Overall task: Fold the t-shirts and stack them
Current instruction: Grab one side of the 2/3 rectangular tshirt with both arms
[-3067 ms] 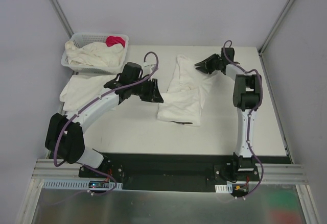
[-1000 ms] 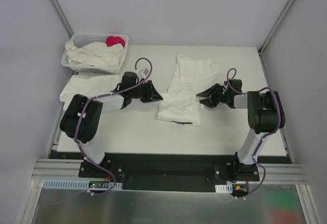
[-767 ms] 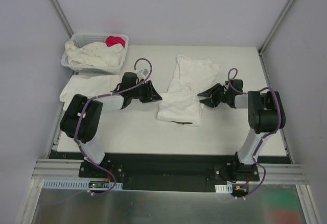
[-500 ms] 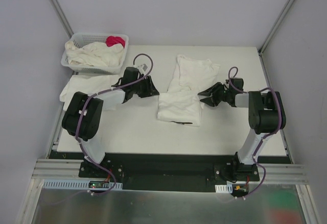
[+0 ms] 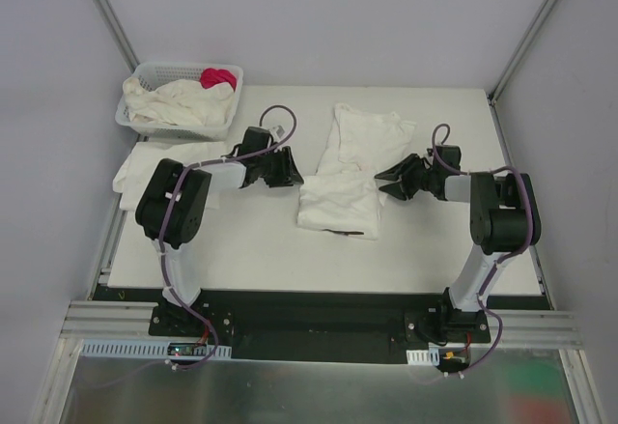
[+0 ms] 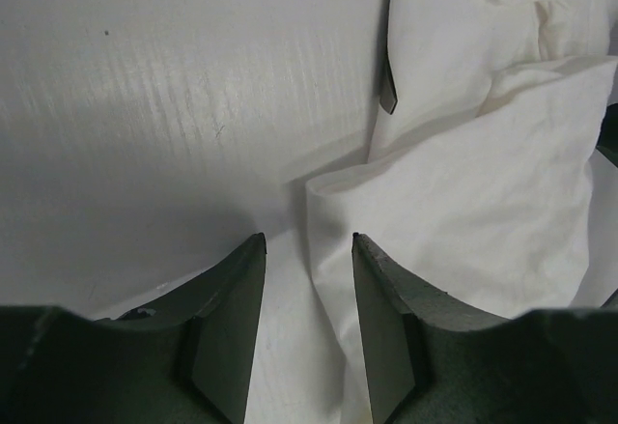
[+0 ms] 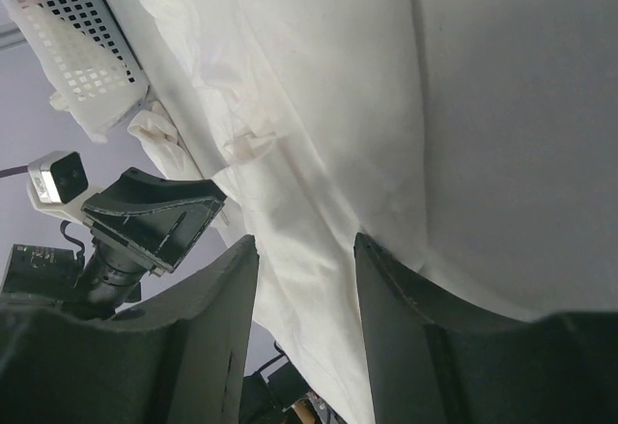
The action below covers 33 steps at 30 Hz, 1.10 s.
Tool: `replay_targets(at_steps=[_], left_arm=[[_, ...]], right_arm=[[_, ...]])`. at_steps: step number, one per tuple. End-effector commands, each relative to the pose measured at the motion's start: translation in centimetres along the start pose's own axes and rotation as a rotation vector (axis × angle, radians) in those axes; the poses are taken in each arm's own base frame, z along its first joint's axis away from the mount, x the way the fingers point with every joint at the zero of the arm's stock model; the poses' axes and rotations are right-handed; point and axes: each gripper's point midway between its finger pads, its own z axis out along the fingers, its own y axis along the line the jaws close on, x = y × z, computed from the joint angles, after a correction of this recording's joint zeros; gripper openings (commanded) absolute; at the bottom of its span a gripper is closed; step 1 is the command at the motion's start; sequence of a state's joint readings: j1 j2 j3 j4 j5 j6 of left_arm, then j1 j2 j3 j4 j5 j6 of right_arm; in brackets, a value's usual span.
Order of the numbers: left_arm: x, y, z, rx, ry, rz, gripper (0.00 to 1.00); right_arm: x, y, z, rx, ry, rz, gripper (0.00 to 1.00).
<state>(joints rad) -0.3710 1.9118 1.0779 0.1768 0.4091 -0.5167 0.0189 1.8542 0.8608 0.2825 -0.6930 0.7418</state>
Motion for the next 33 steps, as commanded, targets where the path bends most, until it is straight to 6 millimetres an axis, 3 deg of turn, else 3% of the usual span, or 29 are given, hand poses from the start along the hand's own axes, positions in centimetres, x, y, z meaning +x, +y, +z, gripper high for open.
replay_targets(at_steps=[1,8,13,26,33], left_arm=[[-0.3,-0.1,0.8,0.01,0.015,-0.005,0.41],[-0.3,-1.6,1.8,0.051,0.038,-0.002,0.4],[0.7,-2.7,2.5,0.076,0.07,0.003,0.4],[2.0,-4.5,2.8,0.118,0.107,0.002,0.37],[2.2,-4.4,2.8,0.116,0.111,0.001,0.34]], right_arm=[[-1.3,1.9,-0.3,-0.037,-0.034,-0.057,0.47],[-1.3,2.0,0.3,-0.036,-0.025,-0.056,0.48],[-0.9,2.2,0.8,-0.035,-0.012,-0.061,0.48],[0.4,2.5,1.8,-0.035,0.02,-0.075,0.47],[0.9,2.4,2.4,-0.041,0.04,-0.067,0.32]])
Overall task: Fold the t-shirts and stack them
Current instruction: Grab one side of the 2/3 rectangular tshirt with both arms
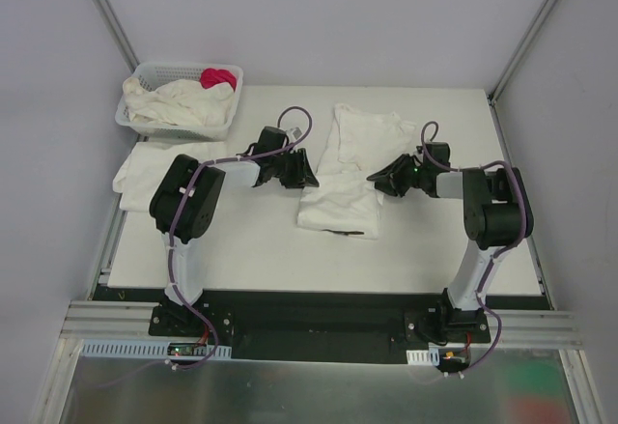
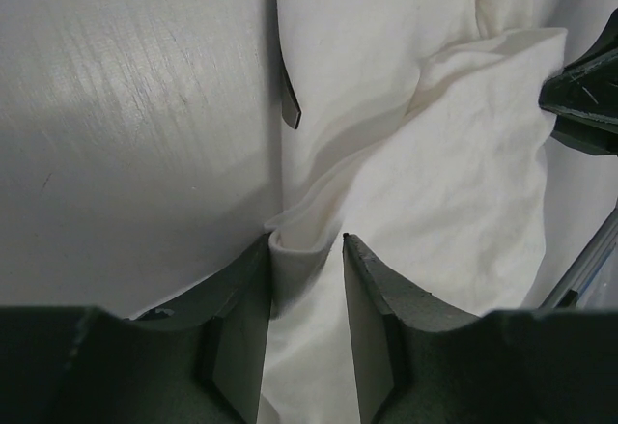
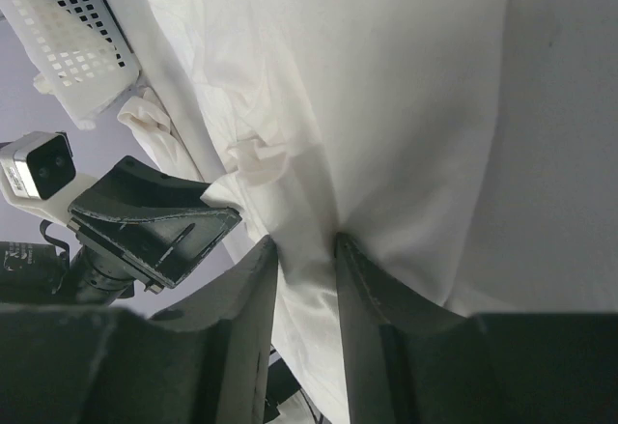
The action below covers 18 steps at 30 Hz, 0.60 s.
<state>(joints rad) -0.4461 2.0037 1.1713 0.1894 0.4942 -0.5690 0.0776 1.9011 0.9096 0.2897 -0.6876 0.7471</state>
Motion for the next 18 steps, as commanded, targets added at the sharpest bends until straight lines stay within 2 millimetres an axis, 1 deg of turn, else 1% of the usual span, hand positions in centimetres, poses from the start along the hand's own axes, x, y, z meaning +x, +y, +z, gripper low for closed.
replay_targets(at_steps=[1,2,3,5,6,10,14,16,17,18], left_arm=[[0.6,-0.4,0.2,0.008,0.023,0.001,0.33],[0.7,-0.3,0.3,0.008,0.026,0.001,0.32],[0.4,-0.5,0.3,0.012,0.023,0.004,0.31],[0.2,-0.6,0.3,0.014,0.019,0.006,0.25],[-0.1,-0.9,0.4,0.021,0.016,0.01,0.23],[-0.6,-1.5,0.7,0.045,0.021,0.007,0.16],[-0.7,-1.5,0.8,0.047,0.021,0.008,0.11],[-0.6,-1.4,0.8,0.042,0.022,0.014,0.11],[-0.6,-1.5,0.7,0.043,0.021,0.017,0.11],[-0.3,-1.2,0.7,0.036,0.028,0.015,0.11]], right_arm=[[-0.3,1.5,0.5,-0.042,-0.004,-0.037,0.3],[-0.2,1.5,0.6,-0.042,0.0,-0.034,0.27],[-0.2,1.5,0.6,-0.042,0.0,-0.033,0.23],[-0.2,1.8,0.5,-0.048,0.0,-0.035,0.18],[-0.2,1.8,0.5,-0.049,-0.001,-0.037,0.13],[-0.2,1.9,0.4,-0.052,0.001,-0.042,0.06],[0.2,1.5,0.3,-0.047,0.007,-0.046,0.05],[0.6,1.0,0.1,-0.039,0.012,-0.049,0.07],[0.5,0.8,0.0,-0.034,0.005,-0.049,0.08],[0.7,0.5,-0.2,-0.029,0.004,-0.046,0.15]])
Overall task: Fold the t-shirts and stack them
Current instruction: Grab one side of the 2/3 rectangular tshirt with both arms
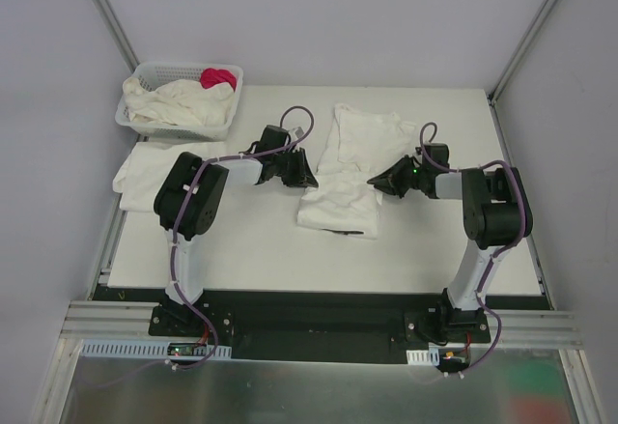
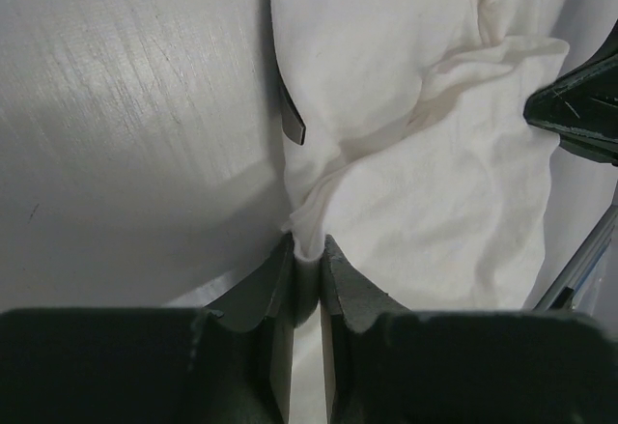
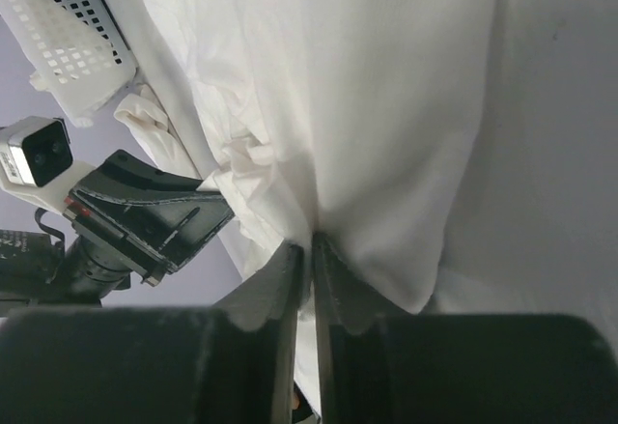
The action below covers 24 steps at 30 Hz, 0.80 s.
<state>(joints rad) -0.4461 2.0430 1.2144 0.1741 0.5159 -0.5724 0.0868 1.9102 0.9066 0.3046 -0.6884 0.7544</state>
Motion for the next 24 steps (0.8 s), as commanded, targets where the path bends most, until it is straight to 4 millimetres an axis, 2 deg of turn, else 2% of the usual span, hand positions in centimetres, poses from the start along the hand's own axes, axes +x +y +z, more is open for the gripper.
replay_targets(at_steps=[1,6,8,18,24], left_arm=[[0.0,-1.1,-0.1,0.025,0.01,0.025,0.1],[0.4,-0.8,-0.1,0.02,0.018,0.021,0.1],[0.5,-0.8,-0.1,0.02,0.018,0.026,0.1],[0.7,-0.7,-0.1,0.021,0.023,0.028,0.1],[0.7,-0.7,-0.1,0.023,0.025,0.03,0.09]], right_arm=[[0.3,0.6,-0.6,-0.026,-0.008,-0.05,0.18],[-0.3,1.3,-1.1,-0.03,-0.023,-0.064,0.35],[-0.7,1.3,-1.4,-0.013,-0.039,-0.082,0.37],[-2.4,3.0,-1.4,-0.033,-0.063,-0.095,0.34],[-2.3,3.4,-0.9,-0.038,-0.052,-0.099,0.32]])
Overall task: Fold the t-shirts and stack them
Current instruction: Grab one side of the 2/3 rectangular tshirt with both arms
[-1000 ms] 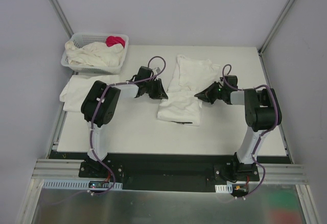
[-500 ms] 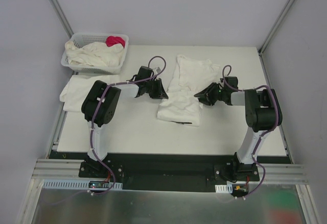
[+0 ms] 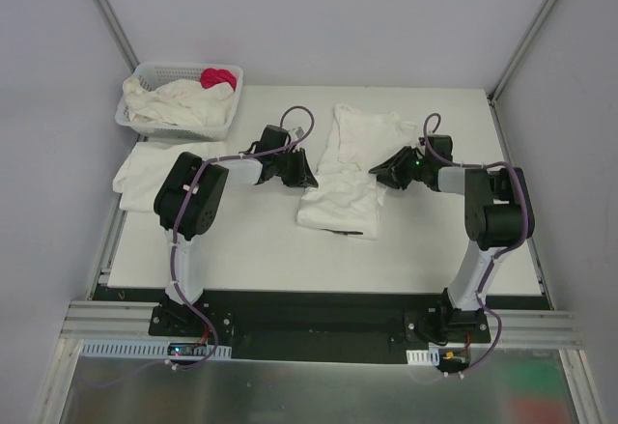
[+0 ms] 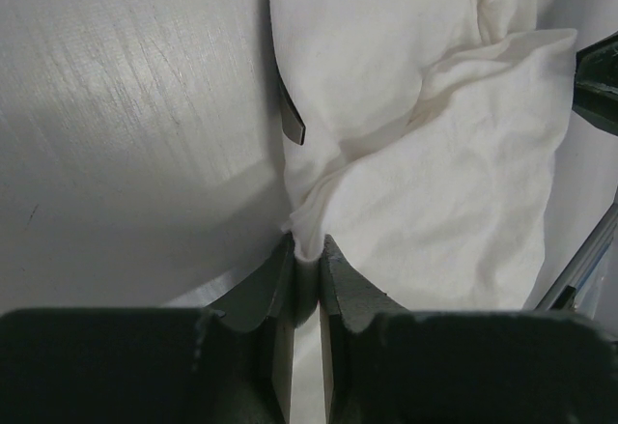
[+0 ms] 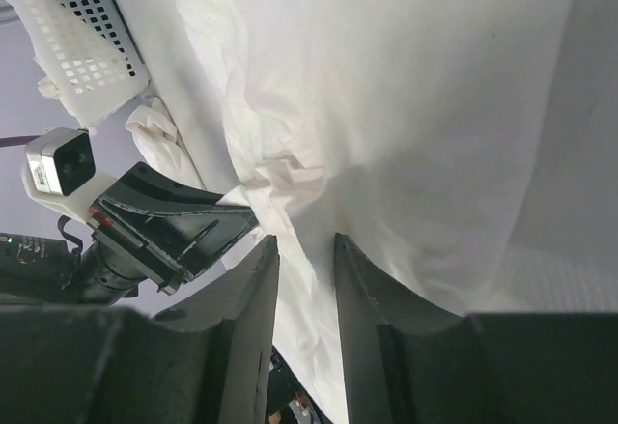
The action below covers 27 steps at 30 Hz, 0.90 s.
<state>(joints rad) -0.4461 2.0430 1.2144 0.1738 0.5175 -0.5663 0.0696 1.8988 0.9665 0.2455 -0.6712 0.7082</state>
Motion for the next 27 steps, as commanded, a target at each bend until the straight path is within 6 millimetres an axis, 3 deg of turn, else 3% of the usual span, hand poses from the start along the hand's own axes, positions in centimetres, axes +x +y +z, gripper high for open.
replay_targets(at_steps=[1,13,17,18,27], left_arm=[[0.7,-0.7,-0.1,0.024,0.024,0.024,0.09],[0.3,-1.2,-0.5,0.028,0.013,0.04,0.09],[0.0,-1.5,-0.8,0.027,0.006,0.046,0.09],[0.0,-1.5,-0.8,0.027,0.006,0.046,0.09],[-0.6,-1.6,-1.2,0.008,0.0,0.066,0.08]], right_arm=[[-0.7,2.0,-0.2,-0.035,-0.017,-0.052,0.31],[0.7,1.3,1.1,-0.03,0.022,-0.043,0.24],[0.9,1.3,1.3,-0.04,0.028,-0.03,0.02],[0.8,1.4,1.2,-0.046,0.025,-0.031,0.01],[0.9,1.7,1.3,-0.057,0.024,-0.03,0.01]])
